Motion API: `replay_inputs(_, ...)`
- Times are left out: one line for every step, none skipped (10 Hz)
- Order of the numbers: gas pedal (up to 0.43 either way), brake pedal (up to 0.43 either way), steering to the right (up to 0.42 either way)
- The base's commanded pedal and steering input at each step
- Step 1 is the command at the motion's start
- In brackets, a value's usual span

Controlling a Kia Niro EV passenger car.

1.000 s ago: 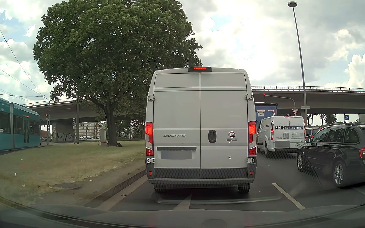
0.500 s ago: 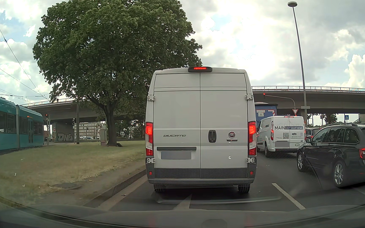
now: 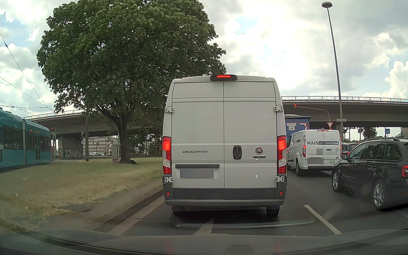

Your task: Follow the waypoints while adhering to traffic rules and regulations

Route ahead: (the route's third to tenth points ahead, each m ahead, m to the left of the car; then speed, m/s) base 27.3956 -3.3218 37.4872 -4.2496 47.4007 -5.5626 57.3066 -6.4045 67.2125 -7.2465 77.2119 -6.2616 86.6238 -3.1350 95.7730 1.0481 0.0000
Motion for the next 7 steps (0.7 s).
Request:
replay_inputs(0.000, 0.482, 0.002)
replay_inputs(0.000, 0.482, 0.002)
replay_inputs(0.000, 0.482, 0.002)
replay_inputs(0.000, 0.482, 0.002)
replay_inputs(0.000, 0.482, 0.003)
replay_inputs(0.000, 0.482, 0.003)
replay_inputs(0.000, 0.482, 0.003)
